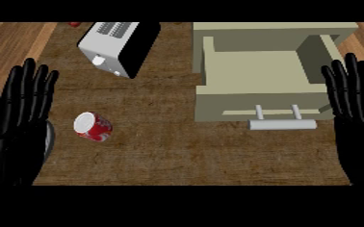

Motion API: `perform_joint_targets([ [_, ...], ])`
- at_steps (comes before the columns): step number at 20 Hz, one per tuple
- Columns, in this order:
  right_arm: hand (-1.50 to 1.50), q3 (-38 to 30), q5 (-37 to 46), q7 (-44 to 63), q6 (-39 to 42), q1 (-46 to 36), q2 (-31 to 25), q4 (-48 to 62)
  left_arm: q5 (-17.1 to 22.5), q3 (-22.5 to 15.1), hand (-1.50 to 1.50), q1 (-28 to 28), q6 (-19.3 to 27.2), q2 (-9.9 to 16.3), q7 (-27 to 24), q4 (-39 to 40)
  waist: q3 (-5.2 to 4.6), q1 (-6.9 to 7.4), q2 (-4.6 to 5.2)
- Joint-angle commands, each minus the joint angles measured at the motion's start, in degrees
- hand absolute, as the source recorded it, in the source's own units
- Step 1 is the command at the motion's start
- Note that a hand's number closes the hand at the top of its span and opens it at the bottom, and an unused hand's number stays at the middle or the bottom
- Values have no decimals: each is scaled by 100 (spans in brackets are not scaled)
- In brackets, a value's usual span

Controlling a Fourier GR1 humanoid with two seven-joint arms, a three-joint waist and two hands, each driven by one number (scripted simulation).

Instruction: Pick up the can, place it into the drawer and close the drawer

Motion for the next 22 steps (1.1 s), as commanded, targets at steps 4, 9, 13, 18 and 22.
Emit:
perform_joint_targets([
  [4,-150,-83,-108,30,-67,151,98,-103,-1528,147,-150,263,1746,-513,139,-87,-24,83,-19],
  [9,-150,-271,22,739,-475,513,276,324,-1249,748,-150,1021,3454,-524,1415,134,-37,213,16],
  [13,-150,-516,-307,892,-322,499,132,294,-2187,-101,-150,1160,4512,-527,2382,-372,-19,77,-12],
  [18,-150,-457,-263,981,-329,526,162,206,-3655,-1390,-150,951,5679,-528,3159,-64,-26,50,1],
  [22,-150,-373,-119,1019,-377,612,241,106,-4061,-1021,-150,422,5192,-528,3998,-157,-31,53,-4],
])
